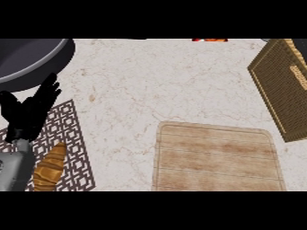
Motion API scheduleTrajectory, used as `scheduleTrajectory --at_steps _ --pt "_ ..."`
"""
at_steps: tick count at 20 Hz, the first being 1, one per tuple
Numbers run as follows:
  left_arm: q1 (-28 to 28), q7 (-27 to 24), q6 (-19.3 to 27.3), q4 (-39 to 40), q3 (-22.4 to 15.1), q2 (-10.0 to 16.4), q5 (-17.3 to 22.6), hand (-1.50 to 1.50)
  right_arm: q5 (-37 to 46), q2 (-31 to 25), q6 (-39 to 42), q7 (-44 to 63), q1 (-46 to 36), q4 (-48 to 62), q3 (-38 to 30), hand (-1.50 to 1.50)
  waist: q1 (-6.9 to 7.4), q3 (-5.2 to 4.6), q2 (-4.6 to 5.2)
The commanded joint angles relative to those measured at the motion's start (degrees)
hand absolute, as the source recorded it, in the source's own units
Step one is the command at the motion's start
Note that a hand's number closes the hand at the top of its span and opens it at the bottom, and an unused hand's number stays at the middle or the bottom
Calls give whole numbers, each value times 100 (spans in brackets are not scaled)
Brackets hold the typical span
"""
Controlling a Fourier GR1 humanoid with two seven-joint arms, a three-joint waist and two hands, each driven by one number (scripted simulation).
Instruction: Pick the pear from the cutting board and place it in the basket
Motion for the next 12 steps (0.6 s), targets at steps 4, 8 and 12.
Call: scheduleTrajectory --at_steps 4,8,12 --pt "356 -113 55 -181 -44 -153 -31 0 -111 41 -762 729 688 -276 -243 150 -32 3 -28" --pt "-76 79 -124 35 150 150 88 0 170 -340 -1085 1411 997 -420 -305 -150 -107 1 -7" --pt "-136 112 144 10 -46 -106 -134 0 171 -339 -1069 1221 1182 -479 -470 -150 -76 3 -1"
